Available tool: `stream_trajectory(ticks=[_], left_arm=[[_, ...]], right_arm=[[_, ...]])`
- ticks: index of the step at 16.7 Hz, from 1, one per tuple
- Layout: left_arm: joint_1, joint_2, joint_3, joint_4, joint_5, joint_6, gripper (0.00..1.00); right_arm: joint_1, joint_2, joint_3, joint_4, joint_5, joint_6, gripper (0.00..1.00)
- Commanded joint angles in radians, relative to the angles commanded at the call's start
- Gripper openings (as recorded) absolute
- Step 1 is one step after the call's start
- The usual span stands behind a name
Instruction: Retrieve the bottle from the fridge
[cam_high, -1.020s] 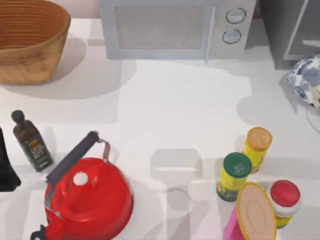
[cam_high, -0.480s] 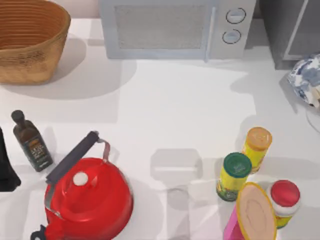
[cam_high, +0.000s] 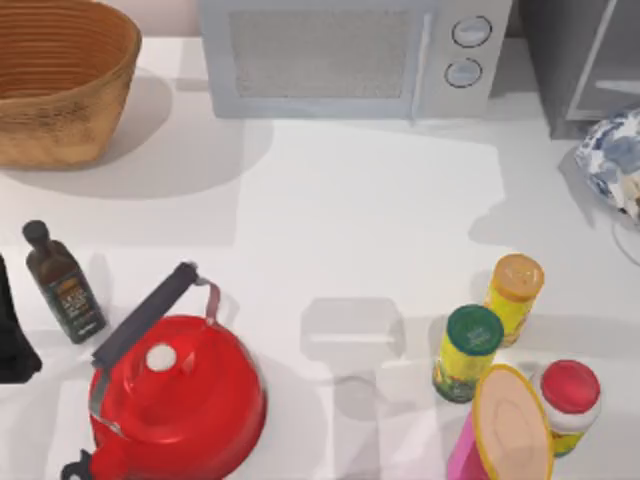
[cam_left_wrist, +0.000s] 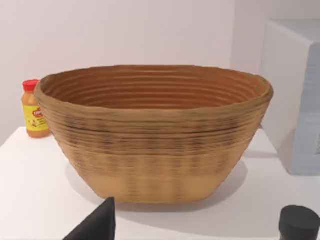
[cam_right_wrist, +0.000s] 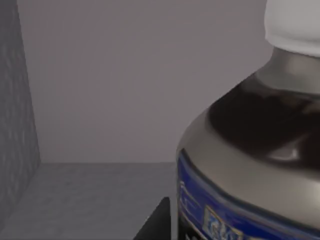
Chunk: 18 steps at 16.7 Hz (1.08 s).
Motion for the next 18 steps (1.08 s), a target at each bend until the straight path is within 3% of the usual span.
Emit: stream_trajectory(ticks=[9,18], left_arm=[[0.000,0.000,0.000,0.000,0.000,0.000,1.00],[0.000,0.000,0.000,0.000,0.000,0.000,1.00]], right_arm=[[0.036,-0.133,-0.068,-0.079,0.022,-0.004,0.00],[0.163,-0.928,-0.443,-0.479,0.137,-0.004,0.00]])
